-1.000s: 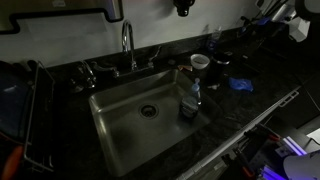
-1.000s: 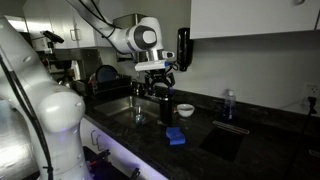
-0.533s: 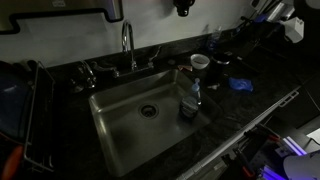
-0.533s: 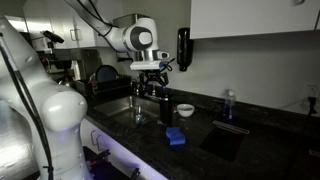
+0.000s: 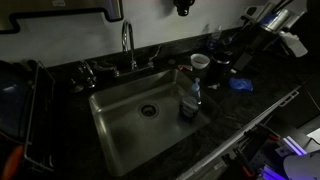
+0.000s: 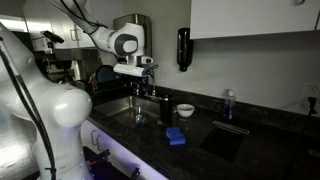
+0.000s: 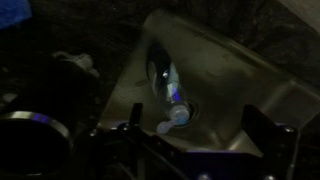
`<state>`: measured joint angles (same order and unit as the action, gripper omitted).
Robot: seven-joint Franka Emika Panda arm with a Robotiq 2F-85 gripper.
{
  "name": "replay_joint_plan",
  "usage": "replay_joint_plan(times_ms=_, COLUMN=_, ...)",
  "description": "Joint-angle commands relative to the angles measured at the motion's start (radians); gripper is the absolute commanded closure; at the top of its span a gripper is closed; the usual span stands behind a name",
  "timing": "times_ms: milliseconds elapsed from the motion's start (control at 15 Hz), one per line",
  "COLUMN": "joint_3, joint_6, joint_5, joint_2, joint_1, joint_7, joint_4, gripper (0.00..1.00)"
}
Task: Remove the dish soap from the sink and put it on the counter
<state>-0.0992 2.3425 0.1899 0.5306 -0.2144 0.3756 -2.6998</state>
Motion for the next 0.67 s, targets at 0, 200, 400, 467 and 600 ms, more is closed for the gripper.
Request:
replay_joint_plan(times_ms=0, joint_3=-0.026, joint_6=0.174, joint_5=0.165, joint_2=0.075, joint_1=-0.108, joint_7=0.115, joint_4=-0.152, gripper=0.0)
replay_joint_plan(times_ms=200, joint_3=-0.086, joint_6=0.296, joint_5=0.3, joint_2=-0.008, joint_1=-0.233, joint_7=0.236, joint_4=-0.108, gripper=0.0)
replay_joint_plan(times_ms=400, joint_3=-0.135, joint_6=0.371, joint_5=0.392, joint_2=-0.043, joint_1=-0.337, joint_7=0.362, joint_4=-0.102, gripper=0.0)
replay_joint_plan(times_ms=467, joint_3=-0.145, joint_6=0.382, joint_5=0.413, joint_2=-0.065, joint_1=-0.363, joint_7=0.401, joint_4=-0.102, gripper=0.0)
replay_joint_plan(times_ms=600, joint_3=-0.152, joint_6=0.376, joint_5=0.443, joint_2=-0.113, joint_1=-0.379, joint_7=0.46, joint_4=-0.101, gripper=0.0)
